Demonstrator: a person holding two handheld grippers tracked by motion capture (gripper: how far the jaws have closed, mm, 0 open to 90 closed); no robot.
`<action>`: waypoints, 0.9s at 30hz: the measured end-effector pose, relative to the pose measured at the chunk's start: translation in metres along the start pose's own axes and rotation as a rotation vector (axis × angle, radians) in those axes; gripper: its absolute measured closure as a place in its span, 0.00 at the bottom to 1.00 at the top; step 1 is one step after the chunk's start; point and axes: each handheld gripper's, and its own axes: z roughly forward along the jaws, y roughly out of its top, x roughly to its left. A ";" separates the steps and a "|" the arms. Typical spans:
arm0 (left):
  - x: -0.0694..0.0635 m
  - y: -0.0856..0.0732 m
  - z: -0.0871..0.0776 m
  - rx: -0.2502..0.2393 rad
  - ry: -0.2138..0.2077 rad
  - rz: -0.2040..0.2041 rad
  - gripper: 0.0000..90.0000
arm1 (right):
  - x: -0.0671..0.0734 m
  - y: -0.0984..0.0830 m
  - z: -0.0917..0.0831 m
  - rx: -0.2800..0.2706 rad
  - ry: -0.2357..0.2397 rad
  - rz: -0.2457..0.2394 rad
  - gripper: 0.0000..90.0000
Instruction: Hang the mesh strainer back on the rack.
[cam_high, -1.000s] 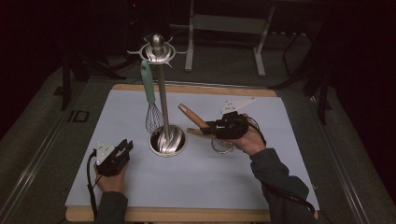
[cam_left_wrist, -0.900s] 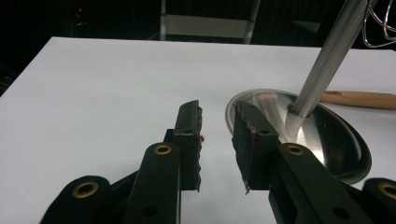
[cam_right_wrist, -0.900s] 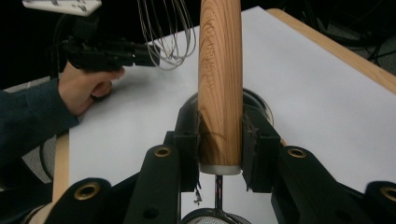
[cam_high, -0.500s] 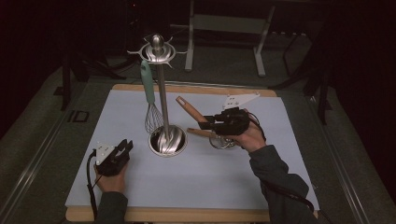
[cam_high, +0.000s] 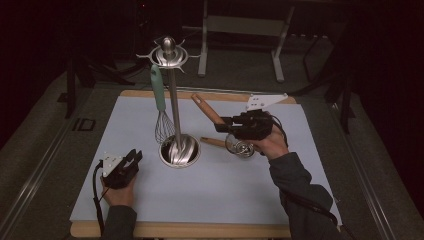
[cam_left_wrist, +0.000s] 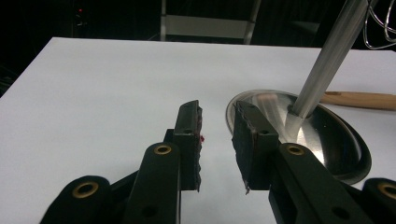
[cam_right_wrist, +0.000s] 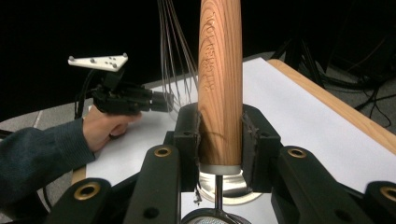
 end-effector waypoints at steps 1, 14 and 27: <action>0.000 0.000 0.000 0.000 0.000 0.000 0.80 | 0.000 0.001 -0.001 -0.005 0.001 -0.002 0.79; 0.000 0.000 0.000 0.003 0.001 0.003 0.80 | 0.000 0.013 -0.015 -0.069 0.019 -0.009 0.79; 0.000 0.000 0.000 0.001 0.000 0.000 0.80 | 0.009 0.035 -0.019 -0.135 0.036 -0.044 0.79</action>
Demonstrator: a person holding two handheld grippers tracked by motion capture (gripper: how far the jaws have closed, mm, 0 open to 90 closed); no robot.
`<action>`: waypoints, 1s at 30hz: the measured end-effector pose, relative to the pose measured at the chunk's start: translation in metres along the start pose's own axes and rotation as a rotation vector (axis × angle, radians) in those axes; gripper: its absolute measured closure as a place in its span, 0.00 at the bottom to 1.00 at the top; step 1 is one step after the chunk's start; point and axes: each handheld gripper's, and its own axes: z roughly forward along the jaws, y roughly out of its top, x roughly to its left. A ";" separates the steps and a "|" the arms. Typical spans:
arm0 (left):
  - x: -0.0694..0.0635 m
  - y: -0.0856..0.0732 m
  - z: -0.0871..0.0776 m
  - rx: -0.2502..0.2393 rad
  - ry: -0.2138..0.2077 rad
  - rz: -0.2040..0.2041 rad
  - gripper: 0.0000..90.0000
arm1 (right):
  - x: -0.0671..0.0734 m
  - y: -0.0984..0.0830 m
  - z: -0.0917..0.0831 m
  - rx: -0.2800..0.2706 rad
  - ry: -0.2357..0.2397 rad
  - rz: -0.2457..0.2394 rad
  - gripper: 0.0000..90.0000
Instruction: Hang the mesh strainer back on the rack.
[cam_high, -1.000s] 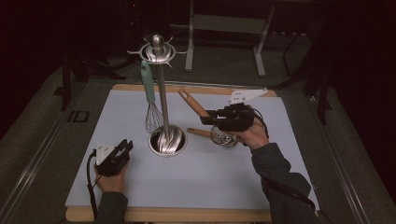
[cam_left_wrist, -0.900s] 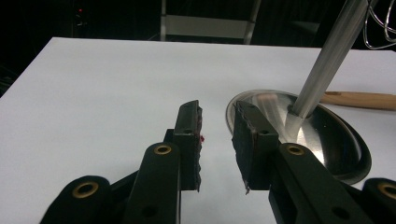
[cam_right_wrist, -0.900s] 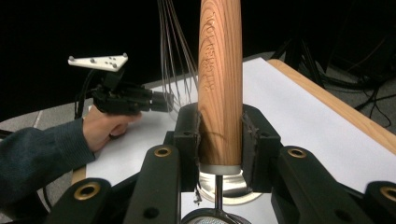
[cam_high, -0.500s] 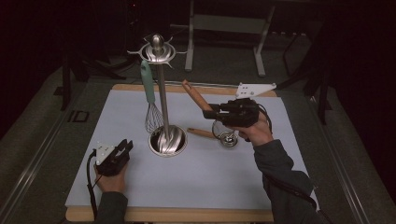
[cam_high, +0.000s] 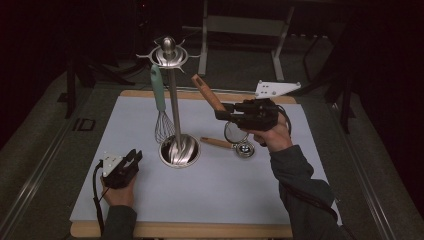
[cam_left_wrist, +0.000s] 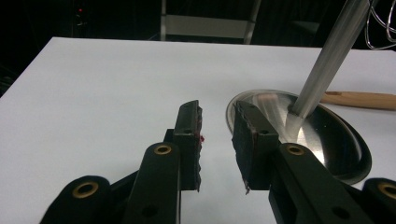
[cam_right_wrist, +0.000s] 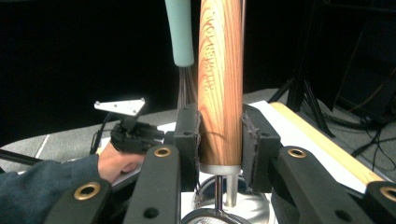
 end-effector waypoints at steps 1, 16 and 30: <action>0.000 0.000 0.000 0.000 0.000 0.000 0.80 | 0.001 0.001 0.000 -0.007 0.001 -0.002 0.79; 0.000 0.000 0.000 0.002 0.000 0.003 0.80 | 0.013 0.020 0.006 -0.053 0.027 -0.040 0.79; 0.000 0.000 0.000 0.000 -0.001 -0.002 0.80 | 0.009 0.022 0.030 -0.013 -0.005 -0.035 0.78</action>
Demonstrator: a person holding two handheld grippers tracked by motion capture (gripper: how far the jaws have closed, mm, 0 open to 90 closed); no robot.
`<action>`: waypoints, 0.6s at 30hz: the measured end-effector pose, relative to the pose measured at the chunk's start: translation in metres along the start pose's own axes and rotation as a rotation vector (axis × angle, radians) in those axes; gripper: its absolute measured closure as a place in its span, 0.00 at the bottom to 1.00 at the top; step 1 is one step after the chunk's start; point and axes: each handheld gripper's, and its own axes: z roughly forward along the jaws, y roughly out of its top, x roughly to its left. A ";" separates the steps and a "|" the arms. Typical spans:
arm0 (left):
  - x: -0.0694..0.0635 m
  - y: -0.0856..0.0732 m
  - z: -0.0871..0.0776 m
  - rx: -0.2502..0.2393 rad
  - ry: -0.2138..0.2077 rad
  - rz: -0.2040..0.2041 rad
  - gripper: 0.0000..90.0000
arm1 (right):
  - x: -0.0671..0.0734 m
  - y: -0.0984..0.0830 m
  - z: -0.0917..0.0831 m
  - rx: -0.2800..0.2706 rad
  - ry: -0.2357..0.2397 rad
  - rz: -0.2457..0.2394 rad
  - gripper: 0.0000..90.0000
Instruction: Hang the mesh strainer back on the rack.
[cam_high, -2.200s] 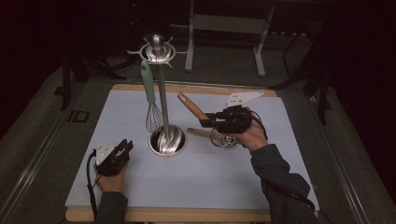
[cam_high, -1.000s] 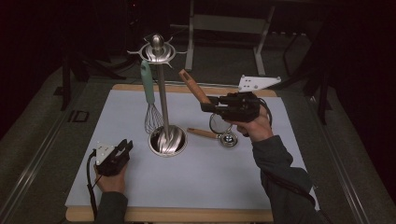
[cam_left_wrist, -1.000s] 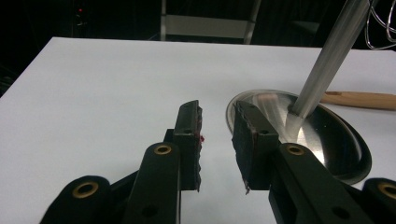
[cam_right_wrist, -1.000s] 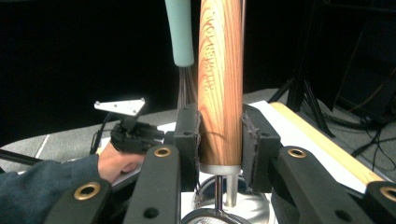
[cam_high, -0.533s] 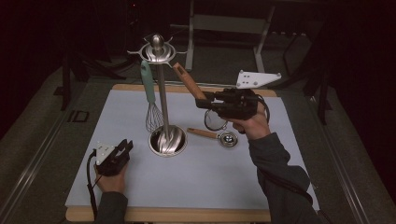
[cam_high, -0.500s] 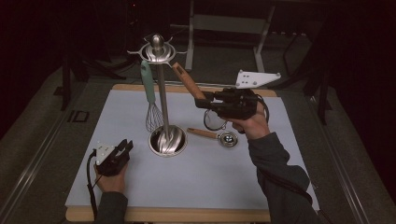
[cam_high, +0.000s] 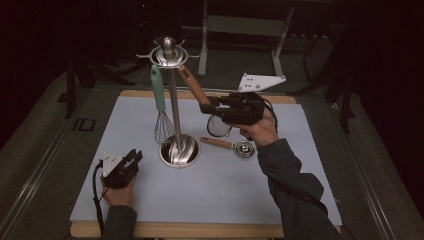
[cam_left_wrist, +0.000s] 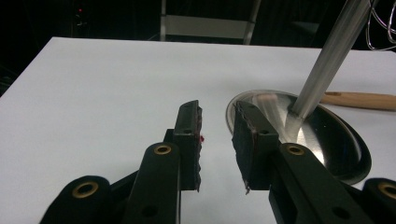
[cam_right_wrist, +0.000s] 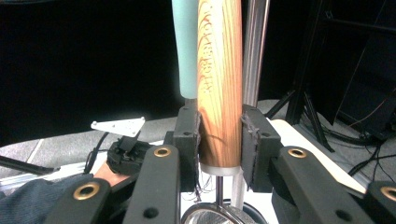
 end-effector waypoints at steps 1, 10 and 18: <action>0.000 0.000 0.000 0.000 0.000 0.000 0.80 | 0.000 0.000 0.002 0.004 -0.001 0.000 0.78; 0.000 0.000 0.000 -0.002 -0.001 -0.003 0.79 | -0.003 -0.002 0.016 0.037 -0.018 0.015 0.72; 0.000 0.000 0.000 -0.002 0.001 0.000 0.79 | -0.004 -0.002 0.013 0.047 -0.040 0.013 0.70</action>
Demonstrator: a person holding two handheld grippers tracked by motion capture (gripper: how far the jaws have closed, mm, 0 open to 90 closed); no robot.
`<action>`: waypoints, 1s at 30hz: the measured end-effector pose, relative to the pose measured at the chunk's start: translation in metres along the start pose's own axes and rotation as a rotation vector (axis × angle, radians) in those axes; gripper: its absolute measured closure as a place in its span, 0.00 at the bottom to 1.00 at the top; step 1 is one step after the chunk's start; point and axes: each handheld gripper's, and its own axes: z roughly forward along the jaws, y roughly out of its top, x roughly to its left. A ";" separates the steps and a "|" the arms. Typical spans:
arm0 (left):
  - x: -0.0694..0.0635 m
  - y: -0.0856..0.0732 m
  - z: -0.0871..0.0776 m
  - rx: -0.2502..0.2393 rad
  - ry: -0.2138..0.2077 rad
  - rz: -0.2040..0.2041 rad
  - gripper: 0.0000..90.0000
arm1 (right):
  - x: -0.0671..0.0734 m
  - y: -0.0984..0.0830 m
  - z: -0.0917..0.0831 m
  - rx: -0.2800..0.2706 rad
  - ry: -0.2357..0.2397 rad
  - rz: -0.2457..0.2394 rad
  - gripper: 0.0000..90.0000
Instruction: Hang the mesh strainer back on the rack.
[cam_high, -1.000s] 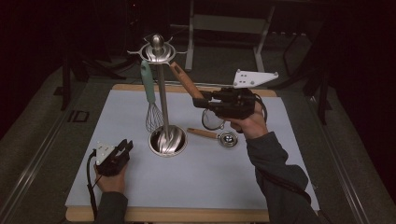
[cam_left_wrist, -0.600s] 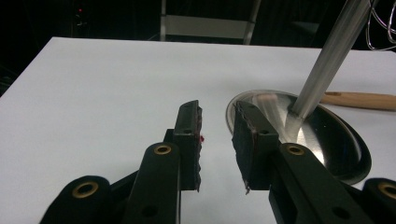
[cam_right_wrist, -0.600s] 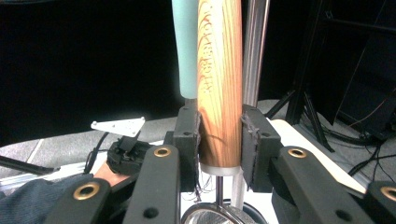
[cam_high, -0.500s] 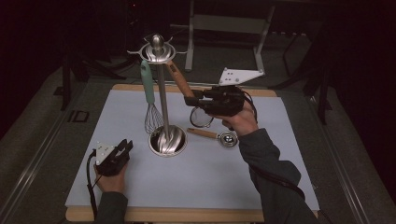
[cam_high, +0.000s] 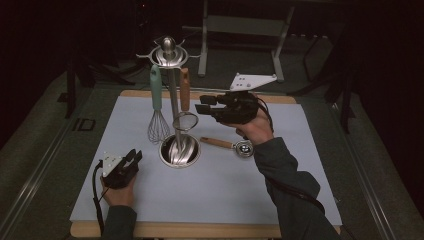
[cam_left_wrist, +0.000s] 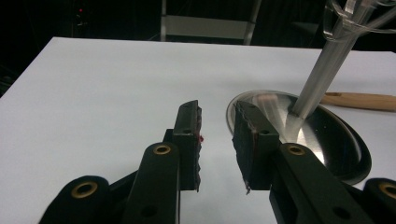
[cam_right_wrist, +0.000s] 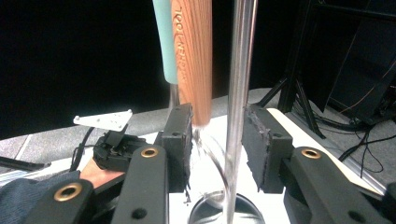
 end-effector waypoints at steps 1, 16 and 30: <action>0.000 0.000 0.000 0.000 0.000 0.000 0.79 | 0.000 0.000 0.000 -0.001 -0.001 0.000 0.70; 0.000 0.000 0.000 -0.001 -0.001 -0.002 0.79 | 0.009 0.020 0.007 -0.038 0.008 -0.012 0.69; 0.000 0.000 0.000 0.001 -0.002 -0.001 0.79 | 0.006 0.040 0.006 -0.110 -0.001 0.036 0.71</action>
